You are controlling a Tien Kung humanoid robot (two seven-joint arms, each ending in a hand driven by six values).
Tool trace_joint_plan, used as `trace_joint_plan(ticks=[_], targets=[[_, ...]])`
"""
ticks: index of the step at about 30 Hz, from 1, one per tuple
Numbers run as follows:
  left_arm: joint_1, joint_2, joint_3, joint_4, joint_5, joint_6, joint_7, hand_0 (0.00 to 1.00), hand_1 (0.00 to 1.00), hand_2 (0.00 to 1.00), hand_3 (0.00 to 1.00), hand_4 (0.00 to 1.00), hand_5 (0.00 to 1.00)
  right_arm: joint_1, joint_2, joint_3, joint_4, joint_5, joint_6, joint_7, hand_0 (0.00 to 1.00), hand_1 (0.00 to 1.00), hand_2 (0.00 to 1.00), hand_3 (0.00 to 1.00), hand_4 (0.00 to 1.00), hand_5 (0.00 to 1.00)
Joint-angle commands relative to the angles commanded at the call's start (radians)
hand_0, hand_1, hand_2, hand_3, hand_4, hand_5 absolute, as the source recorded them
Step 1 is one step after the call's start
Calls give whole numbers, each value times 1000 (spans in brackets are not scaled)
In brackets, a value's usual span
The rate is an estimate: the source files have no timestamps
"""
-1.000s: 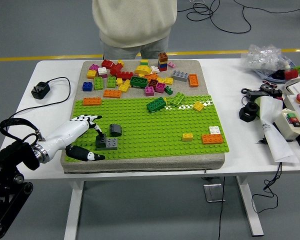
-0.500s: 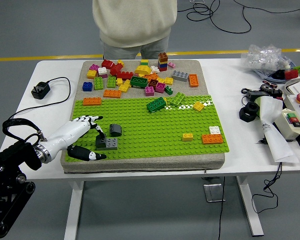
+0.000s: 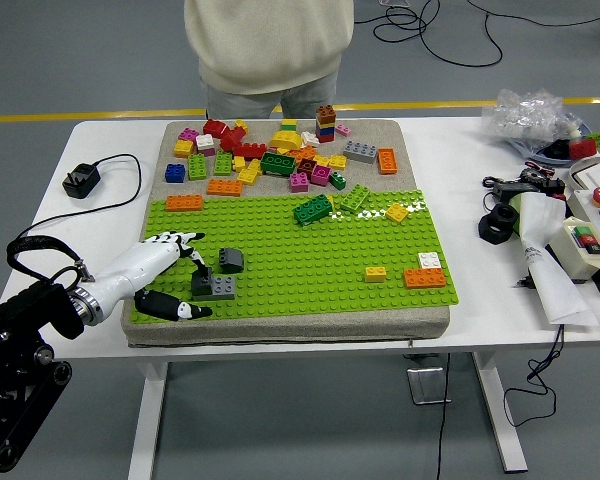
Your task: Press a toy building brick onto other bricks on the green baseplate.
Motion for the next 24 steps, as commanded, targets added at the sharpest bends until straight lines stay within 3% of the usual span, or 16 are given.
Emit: trace_joint_plan(ticks=[24], targets=[[-5,-8,5,39,4,3,0,998,998,998,583,948,412,3,0,0,0,5,-1,0,786,712,759,766,998,692]])
